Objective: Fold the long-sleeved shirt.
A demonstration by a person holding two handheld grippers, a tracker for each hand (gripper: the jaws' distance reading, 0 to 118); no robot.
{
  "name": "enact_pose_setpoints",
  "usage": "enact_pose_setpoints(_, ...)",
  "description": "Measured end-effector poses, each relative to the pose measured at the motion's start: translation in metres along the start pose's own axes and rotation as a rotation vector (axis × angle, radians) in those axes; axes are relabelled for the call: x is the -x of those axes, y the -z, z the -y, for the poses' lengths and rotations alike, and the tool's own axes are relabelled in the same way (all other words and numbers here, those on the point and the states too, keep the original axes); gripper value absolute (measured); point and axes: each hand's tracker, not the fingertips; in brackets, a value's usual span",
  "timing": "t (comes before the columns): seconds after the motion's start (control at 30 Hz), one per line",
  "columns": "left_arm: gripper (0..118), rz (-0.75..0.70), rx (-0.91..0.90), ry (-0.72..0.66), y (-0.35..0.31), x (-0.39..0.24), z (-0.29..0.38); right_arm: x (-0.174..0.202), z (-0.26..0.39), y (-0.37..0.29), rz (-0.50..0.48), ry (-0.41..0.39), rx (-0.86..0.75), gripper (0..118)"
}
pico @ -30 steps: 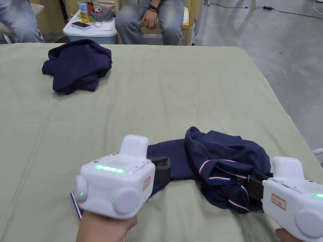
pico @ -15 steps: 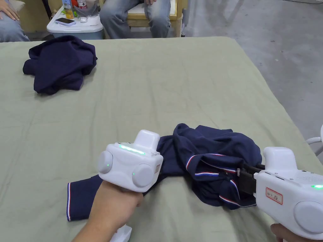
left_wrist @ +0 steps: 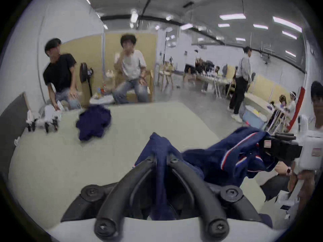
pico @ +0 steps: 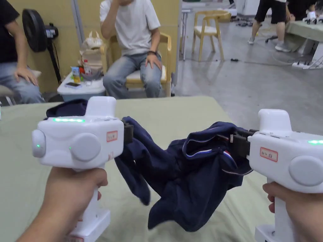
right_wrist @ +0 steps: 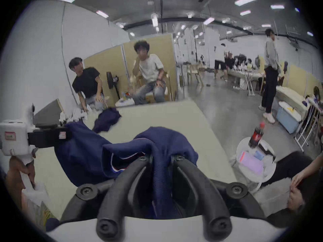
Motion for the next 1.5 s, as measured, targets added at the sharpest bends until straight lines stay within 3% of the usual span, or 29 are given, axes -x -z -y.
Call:
enact_pose_setpoints(0.13,6,-0.052,-0.113,0.042,-0.071,0.008,-0.056,0.011,-0.066,-0.051,-0.025,-0.005,-0.139,20)
enact_pose_setpoints(0.37,6,-0.131,-0.301,0.005,-0.182,0.033,-0.143,0.038,-0.182,-0.152,-0.028,-0.083,-0.36,20)
enact_pose_setpoints(0.6,6,-0.219,-0.444,-0.046,-0.263,0.073,-0.205,0.041,-0.273,-0.221,0.012,0.032,-0.519,14)
enact_pose_setpoints(0.77,6,-0.266,-0.48,-0.015,-0.288,0.083,-0.233,0.05,-0.306,-0.229,-0.022,0.0,-0.543,13)
enact_pose_setpoints(0.93,6,-0.278,-0.474,-0.006,-0.269,0.098,-0.263,0.073,-0.329,-0.199,-0.02,-0.053,-0.505,12)
enact_pose_setpoints(1.07,6,-0.294,-0.445,0.014,-0.235,0.108,-0.288,0.078,-0.35,-0.158,-0.021,-0.047,-0.478,11)
enact_pose_setpoints(1.37,6,-0.327,-0.454,-0.012,-0.126,0.123,-0.34,0.087,-0.402,-0.055,0.047,-0.13,-0.48,11)
enact_pose_setpoints(1.5,6,-0.332,-0.456,0.018,-0.073,0.123,-0.33,0.084,-0.4,0.002,0.089,-0.145,-0.465,11)
